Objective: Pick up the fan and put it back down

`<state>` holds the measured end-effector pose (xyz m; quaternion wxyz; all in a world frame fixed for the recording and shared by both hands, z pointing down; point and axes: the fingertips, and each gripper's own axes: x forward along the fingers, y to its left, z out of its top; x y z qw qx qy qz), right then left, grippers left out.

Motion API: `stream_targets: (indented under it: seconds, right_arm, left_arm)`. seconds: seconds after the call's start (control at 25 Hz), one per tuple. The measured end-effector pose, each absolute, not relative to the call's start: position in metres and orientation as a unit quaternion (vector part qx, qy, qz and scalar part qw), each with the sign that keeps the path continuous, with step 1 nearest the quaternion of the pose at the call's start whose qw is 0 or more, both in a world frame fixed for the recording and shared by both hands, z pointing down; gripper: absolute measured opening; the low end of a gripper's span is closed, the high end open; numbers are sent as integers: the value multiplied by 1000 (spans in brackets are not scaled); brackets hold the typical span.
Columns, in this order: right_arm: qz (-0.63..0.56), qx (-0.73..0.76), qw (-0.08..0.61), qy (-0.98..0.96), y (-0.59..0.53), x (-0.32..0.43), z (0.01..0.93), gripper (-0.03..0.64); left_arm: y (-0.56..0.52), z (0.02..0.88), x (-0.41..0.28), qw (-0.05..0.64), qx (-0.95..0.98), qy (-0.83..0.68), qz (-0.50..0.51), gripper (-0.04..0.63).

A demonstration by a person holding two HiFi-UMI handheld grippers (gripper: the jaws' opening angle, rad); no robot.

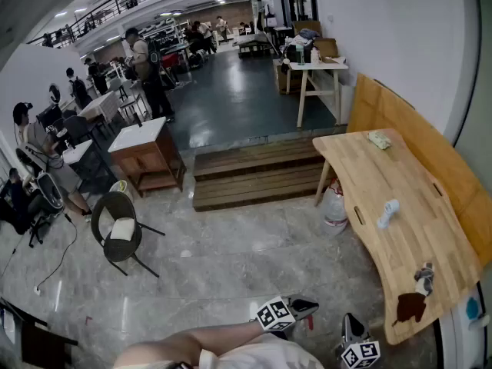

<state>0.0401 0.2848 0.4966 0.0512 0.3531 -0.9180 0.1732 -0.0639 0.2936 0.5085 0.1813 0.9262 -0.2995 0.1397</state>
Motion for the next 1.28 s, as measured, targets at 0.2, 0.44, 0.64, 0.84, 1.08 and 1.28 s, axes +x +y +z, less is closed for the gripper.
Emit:
stream_targets:
  seconds: [0.2,0.44,0.64,0.84,1.08,1.28]
  right_arm:
    - [182,366,26,-912,275,54,502,14]
    - [180,366,31,-912,255,55,504,14]
    - [186,369,37,-910,237,52,502,14]
    - [192,373,47,-907,223,52,506,14]
    - [197,378,46,-904,187,47,503,14]
    - [197,390,48,-898,156,47,499,14]
  left_arm:
    - [291,511,-56,186,926,-300,137,9]
    - [272,512,-59,184,924,-306,138,9]
    - [252,510,-59,186,925,-301,137,9]
    - [237,511,-59,189,926,-296,139,9]
    - [201,512,-64,189,927,-295,137,9]
    - [168,512,-70,191,927,-291,138,9]
